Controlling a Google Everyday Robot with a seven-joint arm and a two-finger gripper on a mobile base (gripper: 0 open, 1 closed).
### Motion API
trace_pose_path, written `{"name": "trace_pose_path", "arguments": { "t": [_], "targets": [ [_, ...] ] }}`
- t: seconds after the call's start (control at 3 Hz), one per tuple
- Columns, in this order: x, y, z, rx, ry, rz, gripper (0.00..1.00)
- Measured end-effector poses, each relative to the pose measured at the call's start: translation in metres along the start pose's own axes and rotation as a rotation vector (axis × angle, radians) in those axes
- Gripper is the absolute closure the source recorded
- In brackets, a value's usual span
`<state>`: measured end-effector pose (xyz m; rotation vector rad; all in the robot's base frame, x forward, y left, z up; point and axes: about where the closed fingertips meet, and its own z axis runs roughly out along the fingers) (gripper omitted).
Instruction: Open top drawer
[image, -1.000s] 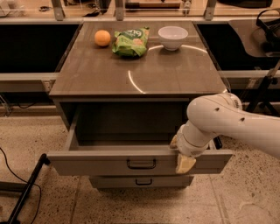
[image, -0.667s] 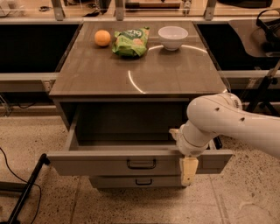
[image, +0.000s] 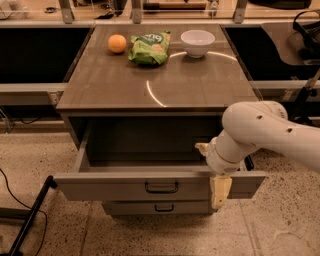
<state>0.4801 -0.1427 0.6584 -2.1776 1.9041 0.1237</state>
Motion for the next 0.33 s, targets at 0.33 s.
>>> {"name": "trace_pose_path", "arguments": {
  "t": [0.33],
  "targets": [
    [-0.0009,-0.0035,-0.0361,0.017,-0.005,-0.045,0.00]
  ]
}}
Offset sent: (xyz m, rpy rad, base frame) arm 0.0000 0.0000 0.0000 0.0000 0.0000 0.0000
